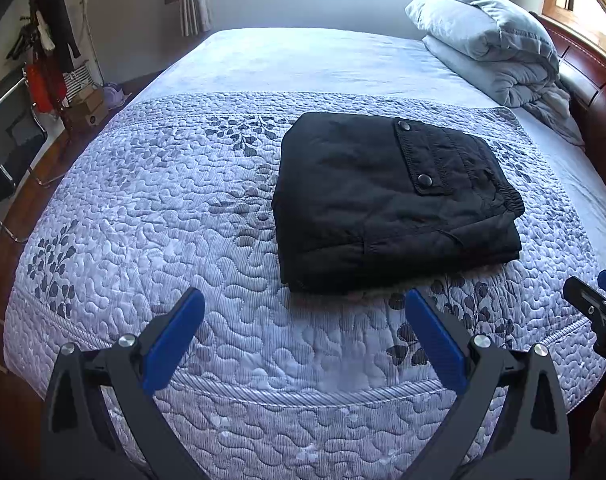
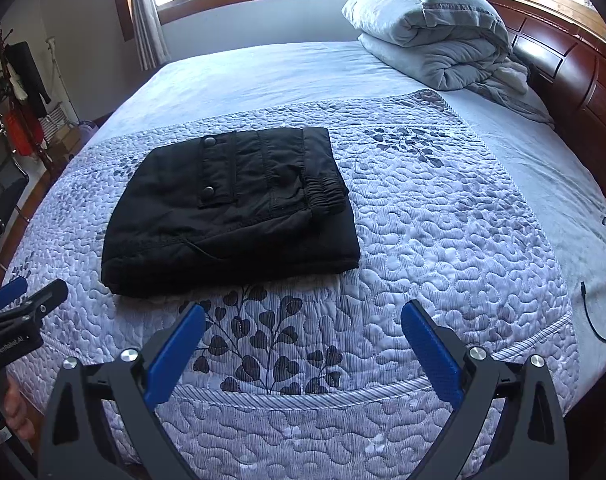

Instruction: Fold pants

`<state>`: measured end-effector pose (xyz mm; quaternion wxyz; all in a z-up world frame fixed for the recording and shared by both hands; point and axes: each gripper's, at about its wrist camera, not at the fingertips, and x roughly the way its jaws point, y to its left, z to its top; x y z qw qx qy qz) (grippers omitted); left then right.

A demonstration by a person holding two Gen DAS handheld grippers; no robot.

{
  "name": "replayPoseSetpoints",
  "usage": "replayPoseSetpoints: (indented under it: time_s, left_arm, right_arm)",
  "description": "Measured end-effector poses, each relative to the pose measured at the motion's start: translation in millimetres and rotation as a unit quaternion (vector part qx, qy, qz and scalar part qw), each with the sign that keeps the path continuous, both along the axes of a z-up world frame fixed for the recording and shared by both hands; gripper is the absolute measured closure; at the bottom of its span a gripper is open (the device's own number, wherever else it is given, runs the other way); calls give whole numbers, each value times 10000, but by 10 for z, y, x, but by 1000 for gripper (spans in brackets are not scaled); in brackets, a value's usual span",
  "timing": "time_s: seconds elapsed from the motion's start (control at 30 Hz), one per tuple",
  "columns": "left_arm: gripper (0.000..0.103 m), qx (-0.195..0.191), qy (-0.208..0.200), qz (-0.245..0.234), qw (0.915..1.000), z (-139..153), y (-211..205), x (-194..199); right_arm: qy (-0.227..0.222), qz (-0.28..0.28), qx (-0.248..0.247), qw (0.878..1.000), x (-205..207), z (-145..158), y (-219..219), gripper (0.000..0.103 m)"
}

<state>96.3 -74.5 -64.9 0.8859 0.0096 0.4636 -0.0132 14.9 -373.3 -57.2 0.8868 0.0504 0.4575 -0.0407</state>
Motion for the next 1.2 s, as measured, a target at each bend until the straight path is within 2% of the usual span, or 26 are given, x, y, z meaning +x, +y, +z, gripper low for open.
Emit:
replayPoseSetpoints:
  time_s: [0.5, 1.2]
  left_arm:
    - [3, -129, -81, -108, 9998, 49, -35, -24]
    - [3, -91, -151, -221, 9996, 87, -73, -32]
  right_arm:
    - [-23, 53, -9, 10000, 3, 6, -1, 4]
    - [-59, 95, -35, 9999, 31, 49, -8, 4]
